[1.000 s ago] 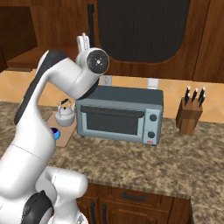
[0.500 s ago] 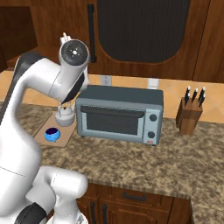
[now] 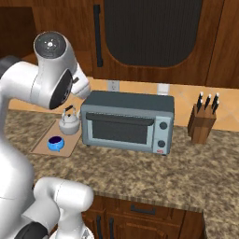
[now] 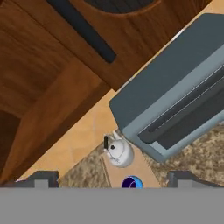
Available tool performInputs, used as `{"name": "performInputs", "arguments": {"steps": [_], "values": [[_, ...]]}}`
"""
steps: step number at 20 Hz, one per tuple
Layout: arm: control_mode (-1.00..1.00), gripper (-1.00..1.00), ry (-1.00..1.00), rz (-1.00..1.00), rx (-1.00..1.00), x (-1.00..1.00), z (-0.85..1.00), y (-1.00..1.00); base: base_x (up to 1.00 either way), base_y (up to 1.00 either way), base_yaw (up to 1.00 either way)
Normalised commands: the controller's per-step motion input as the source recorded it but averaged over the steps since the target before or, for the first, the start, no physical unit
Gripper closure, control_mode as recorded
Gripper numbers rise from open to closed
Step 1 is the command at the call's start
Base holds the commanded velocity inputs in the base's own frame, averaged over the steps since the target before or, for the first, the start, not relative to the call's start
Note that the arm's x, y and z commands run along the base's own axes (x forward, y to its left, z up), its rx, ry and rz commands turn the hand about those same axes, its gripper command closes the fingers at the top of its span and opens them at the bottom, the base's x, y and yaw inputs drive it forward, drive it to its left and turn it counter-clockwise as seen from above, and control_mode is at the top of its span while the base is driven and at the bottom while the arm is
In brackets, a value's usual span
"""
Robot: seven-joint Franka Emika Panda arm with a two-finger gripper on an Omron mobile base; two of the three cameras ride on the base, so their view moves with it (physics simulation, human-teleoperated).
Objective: Pick the kettle from the counter and place it on the tray. Then pick the mug from the cabinet and place it on the tray. Then close the cabinet doors.
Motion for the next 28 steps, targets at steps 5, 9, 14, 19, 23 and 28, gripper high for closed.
{"name": "performInputs", "arguments": {"steps": [5, 9, 14, 19, 23, 28], "values": [[-1.00, -1.00, 0.00, 0.23, -0.36, -0.31, -0.02, 0.01, 0.00, 0.00, 0.00], [-1.00, -1.00, 0.00, 0.27, -0.45, -0.04, -0.32, 0.06, 0.00, 0.00, 0.00], [-1.00, -1.00, -0.01, 0.31, -0.48, 0.00, -0.40, 0.00, 0.00, 0.00, 0.00], [-1.00, -1.00, -0.07, 0.27, -0.54, -0.04, -0.27, 0.01, 0.00, 0.00, 0.00], [-1.00, -1.00, -0.07, 0.28, -0.52, -0.06, -0.24, 0.00, 0.00, 0.00, 0.00], [-1.00, -1.00, -0.11, 0.30, -0.44, -0.07, -0.23, 0.00, 0.00, 0.00, 0.00]]}}
